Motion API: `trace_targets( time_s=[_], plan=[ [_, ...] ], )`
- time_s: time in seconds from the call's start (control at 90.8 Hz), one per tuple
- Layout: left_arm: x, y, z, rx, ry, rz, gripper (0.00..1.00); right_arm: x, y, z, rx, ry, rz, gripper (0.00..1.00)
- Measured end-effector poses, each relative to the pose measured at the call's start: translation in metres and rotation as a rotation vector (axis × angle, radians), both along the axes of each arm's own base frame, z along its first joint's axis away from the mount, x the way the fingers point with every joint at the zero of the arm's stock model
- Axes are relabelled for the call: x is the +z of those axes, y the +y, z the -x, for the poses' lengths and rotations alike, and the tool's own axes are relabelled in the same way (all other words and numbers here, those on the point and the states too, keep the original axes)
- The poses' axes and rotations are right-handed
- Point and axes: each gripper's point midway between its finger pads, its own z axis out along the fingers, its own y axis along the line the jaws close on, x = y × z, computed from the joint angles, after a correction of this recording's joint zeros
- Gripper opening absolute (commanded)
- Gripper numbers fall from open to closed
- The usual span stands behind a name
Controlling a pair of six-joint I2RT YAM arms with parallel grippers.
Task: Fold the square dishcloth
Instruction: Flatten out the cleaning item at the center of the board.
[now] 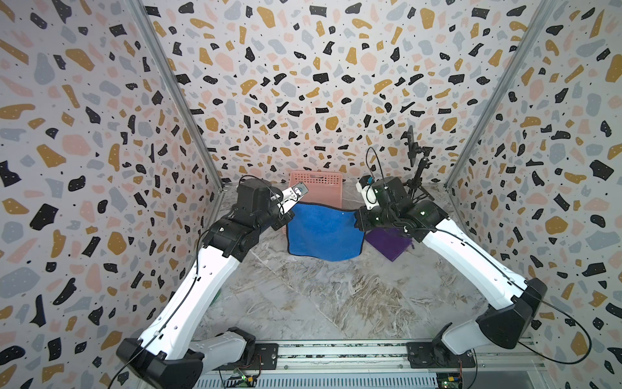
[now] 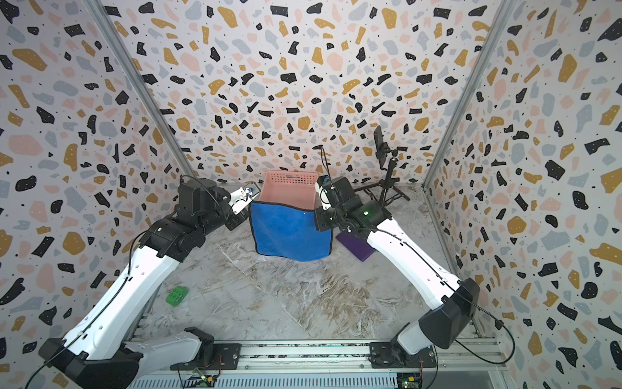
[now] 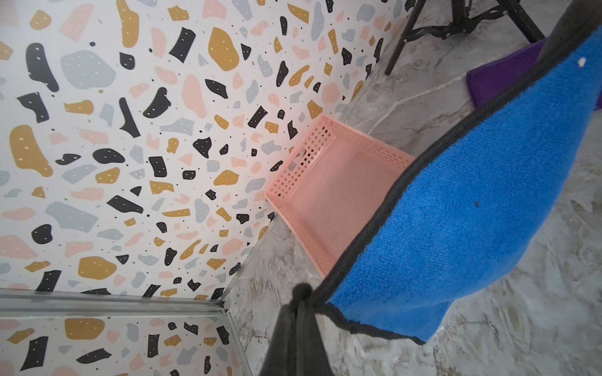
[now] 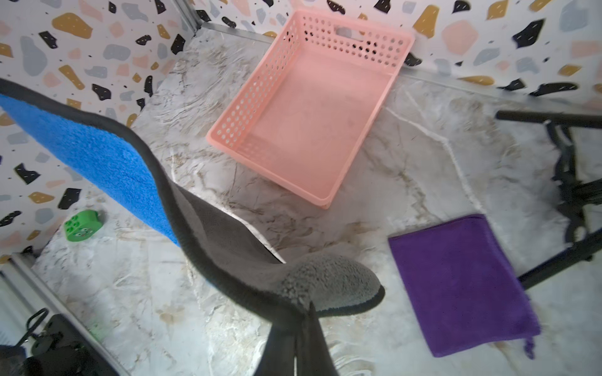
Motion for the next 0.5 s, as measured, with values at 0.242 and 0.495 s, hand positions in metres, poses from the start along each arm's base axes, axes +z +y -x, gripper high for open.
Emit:
trace_targets(
  time_s=[0.242, 0.495],
  plan=[
    [-0.022, 0.007, 0.052, -0.107, 0.054, -0.008, 0.0, -0.037, -0.008, 0.064, 0.092, -0.022, 0.207, 0.0],
    [-0.17, 0.023, 0.198, -0.427, 0.418, -0.148, 0.0, -0.165, -0.025, 0.202, 0.383, 0.18, 0.392, 0.0]
  ],
)
